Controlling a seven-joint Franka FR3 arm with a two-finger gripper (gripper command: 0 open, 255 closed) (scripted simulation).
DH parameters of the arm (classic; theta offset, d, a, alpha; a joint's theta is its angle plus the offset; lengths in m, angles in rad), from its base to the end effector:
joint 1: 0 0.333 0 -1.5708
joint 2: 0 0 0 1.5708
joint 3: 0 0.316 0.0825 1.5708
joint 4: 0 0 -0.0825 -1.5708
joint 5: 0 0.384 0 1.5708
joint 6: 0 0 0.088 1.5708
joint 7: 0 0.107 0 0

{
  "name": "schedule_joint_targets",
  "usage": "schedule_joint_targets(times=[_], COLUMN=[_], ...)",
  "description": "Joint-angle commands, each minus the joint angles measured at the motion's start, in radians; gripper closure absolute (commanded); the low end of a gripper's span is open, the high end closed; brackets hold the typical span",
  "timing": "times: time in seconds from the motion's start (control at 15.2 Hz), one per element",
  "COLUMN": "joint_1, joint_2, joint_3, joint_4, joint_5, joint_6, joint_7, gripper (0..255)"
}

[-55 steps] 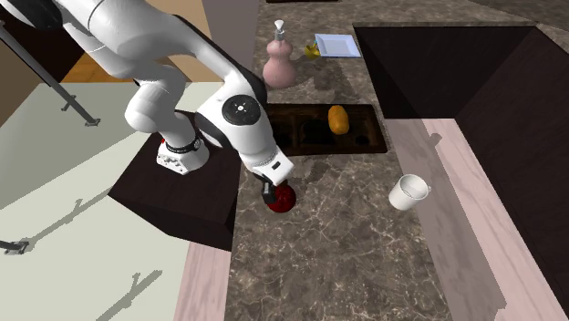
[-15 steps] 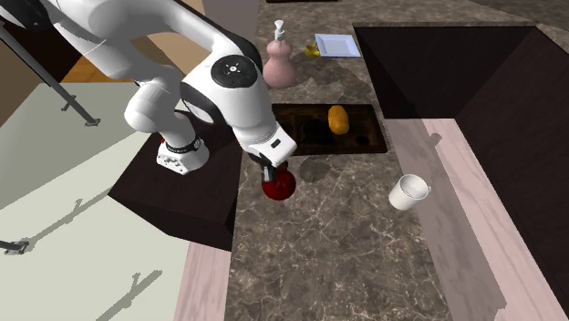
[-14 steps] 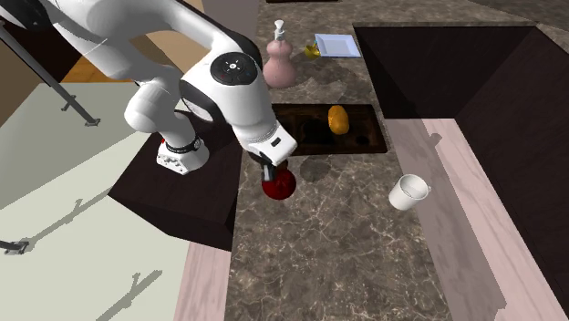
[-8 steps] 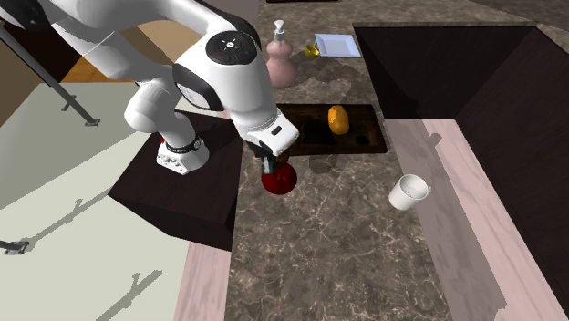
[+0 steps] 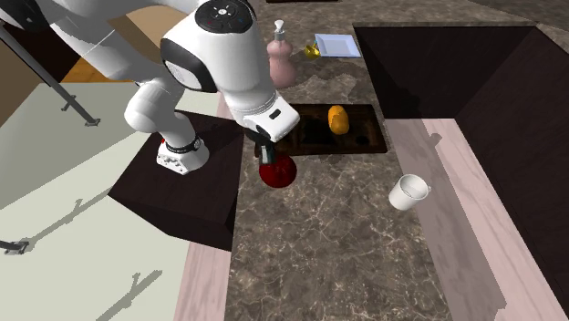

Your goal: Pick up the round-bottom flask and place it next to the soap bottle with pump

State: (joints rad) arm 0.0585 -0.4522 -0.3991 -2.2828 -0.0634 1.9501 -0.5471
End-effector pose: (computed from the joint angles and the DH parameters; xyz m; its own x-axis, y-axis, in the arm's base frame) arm 0.4039 -0.1653 0.5217 0.9594 0.2482 0.1339 0.2563 -0.9655 -0.0468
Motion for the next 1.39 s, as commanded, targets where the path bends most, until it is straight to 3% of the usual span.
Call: schedule_joint_targets(times=[0.0,1.32], joint_1=[0.001,0.016], joint_2=[-0.002,0.025], joint_3=[0.003,0.023], joint_4=[0.028,0.318], joint_5=[0.001,0.019], joint_6=[-0.029,-0.294], joint_7=[0.002,0.015], gripper=[255,255])
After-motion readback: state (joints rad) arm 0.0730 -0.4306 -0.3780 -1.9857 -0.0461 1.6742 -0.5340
